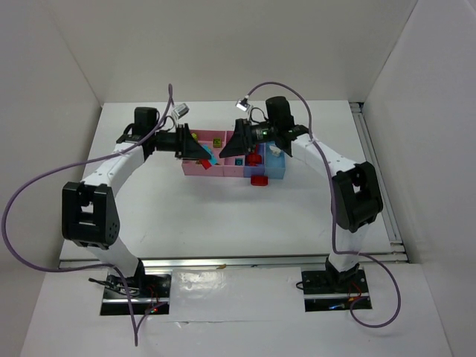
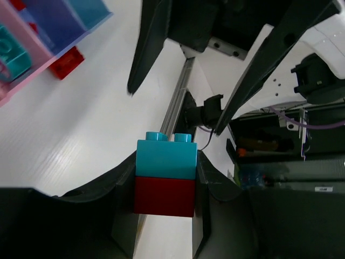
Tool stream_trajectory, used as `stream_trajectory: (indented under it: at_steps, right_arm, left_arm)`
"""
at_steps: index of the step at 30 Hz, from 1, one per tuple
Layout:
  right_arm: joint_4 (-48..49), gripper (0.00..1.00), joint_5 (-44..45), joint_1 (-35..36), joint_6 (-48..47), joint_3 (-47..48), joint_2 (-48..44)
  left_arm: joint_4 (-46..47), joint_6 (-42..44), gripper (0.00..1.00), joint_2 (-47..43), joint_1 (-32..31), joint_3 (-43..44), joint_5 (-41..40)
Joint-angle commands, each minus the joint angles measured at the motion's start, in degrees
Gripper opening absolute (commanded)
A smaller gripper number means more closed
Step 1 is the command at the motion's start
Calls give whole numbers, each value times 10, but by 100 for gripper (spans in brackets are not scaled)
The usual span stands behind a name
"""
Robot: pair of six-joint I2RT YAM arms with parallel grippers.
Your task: Sort the legos into containers by color
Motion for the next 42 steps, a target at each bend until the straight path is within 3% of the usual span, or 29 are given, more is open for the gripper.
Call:
stream_trajectory:
  at_steps: [1, 5, 11, 13, 27, 29, 30, 34, 38, 39, 40, 41, 42]
  right_arm:
    - [36, 84, -76, 4, -7, -9, -31]
    - [24, 82, -89, 15, -14, 3, -20]
    - [52, 70, -107, 20, 0, 3, -14]
    - [91, 70, -129, 20, 27, -10, -9]
    - [100, 58, -156, 26, 32, -20, 22]
    - [100, 51, -156, 26, 32, -27, 22]
    - [100, 38, -149, 26, 32, -32, 22]
    - [136, 18, -142, 26, 58, -44, 22]
    - [143, 13, -135, 26, 64, -44, 22]
    - [143, 13, -135, 26, 64, -49, 22]
    - [143, 12, -128, 26, 64, -49, 22]
    - [143, 12, -128, 26, 64, -56, 22]
    - [152, 12, -122, 26, 64, -56, 22]
  left_arm:
    - [3, 31, 0, 14, -20, 50, 43]
    - [3, 31, 0, 19, -33, 62, 43]
    - [3, 31, 0, 19, -44, 67, 43]
    - [3, 31, 0, 19, -50, 67, 43]
    - [28, 24, 0, 19, -50, 73, 48]
    - [28, 24, 0, 19, -50, 73, 48]
    - [28, 24, 0, 19, -50, 73, 48]
    - [28, 24, 0, 19, -55, 73, 54]
    - [5, 36, 0, 19, -56, 73, 48]
    - [-14, 42, 4, 19, -56, 80, 43]
    - [-23, 50, 15, 13, -56, 86, 29]
    - [-31, 55, 50, 13, -56, 86, 29]
    - [-39, 61, 68, 13, -56, 86, 20]
